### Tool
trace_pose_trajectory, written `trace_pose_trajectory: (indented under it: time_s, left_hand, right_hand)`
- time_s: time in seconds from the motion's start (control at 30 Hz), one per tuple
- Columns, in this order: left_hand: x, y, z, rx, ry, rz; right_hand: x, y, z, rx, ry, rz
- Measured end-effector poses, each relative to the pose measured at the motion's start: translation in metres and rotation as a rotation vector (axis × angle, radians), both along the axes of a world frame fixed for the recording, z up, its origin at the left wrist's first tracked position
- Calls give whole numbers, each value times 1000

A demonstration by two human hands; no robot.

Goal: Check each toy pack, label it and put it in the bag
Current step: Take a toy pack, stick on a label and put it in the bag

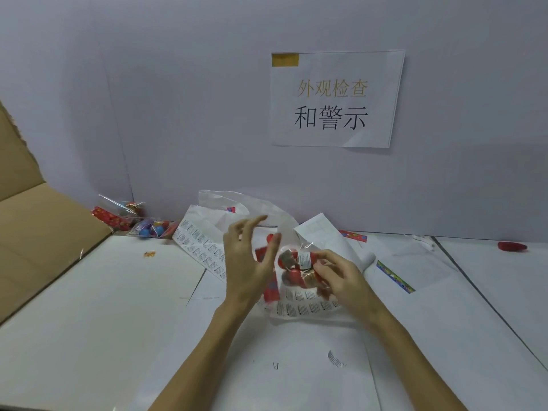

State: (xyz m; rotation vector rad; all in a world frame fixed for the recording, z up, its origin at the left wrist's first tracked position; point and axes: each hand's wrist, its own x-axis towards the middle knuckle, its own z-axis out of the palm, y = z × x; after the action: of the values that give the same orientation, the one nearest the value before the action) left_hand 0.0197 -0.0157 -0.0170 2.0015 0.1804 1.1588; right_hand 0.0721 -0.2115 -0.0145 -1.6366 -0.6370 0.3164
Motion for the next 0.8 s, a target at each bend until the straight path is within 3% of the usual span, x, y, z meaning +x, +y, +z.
trace_pose_trajectory:
  time_s: [0.13,0.3,0.47,0.57,0.67,0.8]
  left_hand:
    - [-3,-11,2,1,89,-262]
    - [-5,-7,8,-246,105,-363]
    - [-6,-9,11,-188,14,-229]
    - [-7,-11,16,-479,88,-283]
    - [-4,-11,13,-688,175,-452]
    - [-2,-9,8,-744,79,-528]
  right_hand:
    - [-6,0,-5,-128,-351,-65]
    - [-5,2,-3,-103,-358,-97]
    - [-5,3,1,142,-354,-158]
    - [-4,-1,6,140,-586,-295]
    - [-8,0,9,81,-767,-291]
    - [-12,1,7,-12,-783,-212]
